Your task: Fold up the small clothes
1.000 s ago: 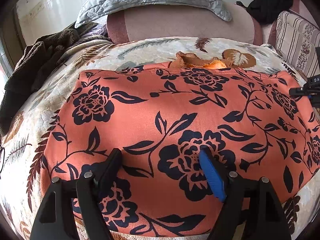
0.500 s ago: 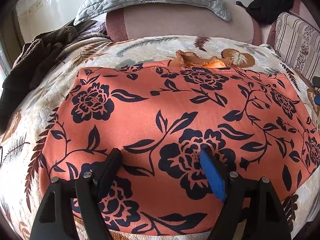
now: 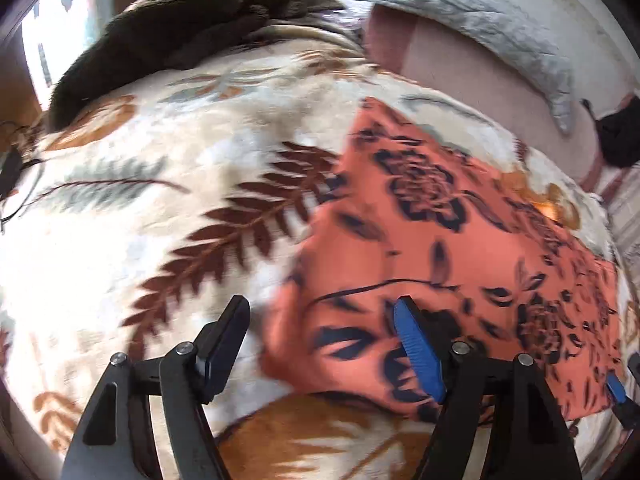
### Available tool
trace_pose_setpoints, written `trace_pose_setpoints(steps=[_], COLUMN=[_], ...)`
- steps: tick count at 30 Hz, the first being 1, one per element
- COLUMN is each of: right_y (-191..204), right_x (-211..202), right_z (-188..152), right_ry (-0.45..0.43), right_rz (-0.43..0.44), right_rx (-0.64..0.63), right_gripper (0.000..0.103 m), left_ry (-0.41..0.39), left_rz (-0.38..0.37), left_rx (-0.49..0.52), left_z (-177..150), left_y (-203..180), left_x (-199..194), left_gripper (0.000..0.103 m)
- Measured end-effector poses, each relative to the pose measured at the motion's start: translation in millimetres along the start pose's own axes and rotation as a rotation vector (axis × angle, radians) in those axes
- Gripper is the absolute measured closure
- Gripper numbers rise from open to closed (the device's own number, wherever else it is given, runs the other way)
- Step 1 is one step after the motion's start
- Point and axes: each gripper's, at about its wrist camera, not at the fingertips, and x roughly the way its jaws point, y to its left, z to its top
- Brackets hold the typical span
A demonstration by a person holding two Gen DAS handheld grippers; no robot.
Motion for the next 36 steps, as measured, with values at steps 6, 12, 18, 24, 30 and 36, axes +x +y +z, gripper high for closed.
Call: trace_pose_setpoints(steps=[6, 12, 18, 24, 30, 36], right_y=[-13.1, -26.1, -27.2, -26.3, -22.9, -20.8], right_x=[-10.1, -20.4, -23.8, -23.8, -24.4, -22.6], right_z=[0.1, 2.6, 4.2, 7.7, 9.0, 11.9], right_ry=[-0.022, -0.041, -0.042, -0.045, -0.039, -0.037], right_rz=[0.071, 0.091, 0.115, 0.139, 0.158, 0.172], right_rx=[0.078, 0.130, 0.136, 0.139, 0.120, 0.127], right_gripper=[0.021, 0.021, 0.021, 0.021, 0.021, 0.021], left_ry=[0.060, -0.088, -0.136, 0.019, -0.090, -0.042], left_rz=[0.047, 0.093, 0.069, 0.237, 0.221, 0.245], left_rx=[-0.039, 0.058, 0.191, 0.190, 0.227, 0.181], left_z=[-4.2, 3.0, 33.9, 50.2, 59.5, 70.0], left_y=[36.1, 1.4, -48.9, -36.6, -42.1, -32.8], left_x=[4.0, -42.2, -35.4, 34.2, 11.4, 21.3], left_gripper=[0.025, 0.026, 0.026, 0.024, 0.024, 0.024])
